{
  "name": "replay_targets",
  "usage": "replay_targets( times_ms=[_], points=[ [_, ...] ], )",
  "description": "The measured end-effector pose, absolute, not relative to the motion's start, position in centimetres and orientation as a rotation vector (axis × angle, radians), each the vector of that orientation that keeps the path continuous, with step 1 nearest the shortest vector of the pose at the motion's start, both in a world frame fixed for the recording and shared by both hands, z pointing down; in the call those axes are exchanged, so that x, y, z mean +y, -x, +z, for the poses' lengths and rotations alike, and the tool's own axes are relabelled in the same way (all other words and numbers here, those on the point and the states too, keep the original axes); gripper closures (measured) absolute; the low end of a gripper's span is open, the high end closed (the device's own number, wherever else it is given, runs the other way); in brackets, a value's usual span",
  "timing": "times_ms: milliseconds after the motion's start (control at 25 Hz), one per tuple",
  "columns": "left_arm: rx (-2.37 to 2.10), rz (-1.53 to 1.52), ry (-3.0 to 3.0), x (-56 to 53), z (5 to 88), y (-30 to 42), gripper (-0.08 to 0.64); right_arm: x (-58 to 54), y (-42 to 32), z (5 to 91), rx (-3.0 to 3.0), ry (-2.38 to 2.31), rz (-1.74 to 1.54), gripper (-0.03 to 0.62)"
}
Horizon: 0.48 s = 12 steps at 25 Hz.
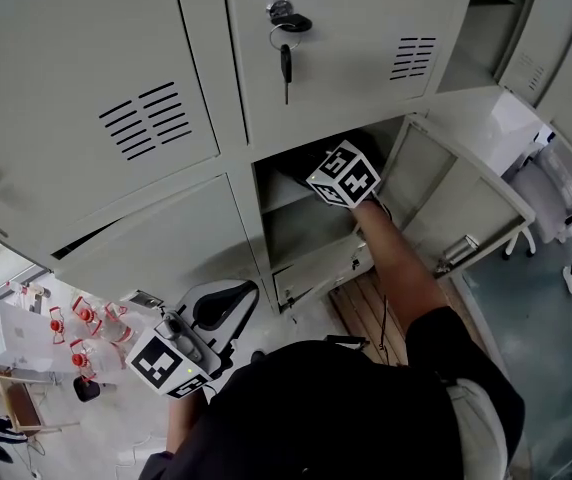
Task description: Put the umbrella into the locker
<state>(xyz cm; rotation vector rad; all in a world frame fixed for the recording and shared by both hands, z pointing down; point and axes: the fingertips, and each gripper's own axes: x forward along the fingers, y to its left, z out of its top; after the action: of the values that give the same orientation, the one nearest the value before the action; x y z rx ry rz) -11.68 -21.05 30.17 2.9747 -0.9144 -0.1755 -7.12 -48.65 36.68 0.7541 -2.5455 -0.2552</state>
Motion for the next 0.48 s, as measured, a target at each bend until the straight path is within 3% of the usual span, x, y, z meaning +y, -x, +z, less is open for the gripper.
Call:
replay_targets(
  times_ms=[480],
  points=[
    [-0.864, -0.211, -2.948, -21.2, 31.2, 12.1, 0.54, -47.4, 5.4, 35.9, -2.563, -0.838, -0.306, 0.318]
  ],
)
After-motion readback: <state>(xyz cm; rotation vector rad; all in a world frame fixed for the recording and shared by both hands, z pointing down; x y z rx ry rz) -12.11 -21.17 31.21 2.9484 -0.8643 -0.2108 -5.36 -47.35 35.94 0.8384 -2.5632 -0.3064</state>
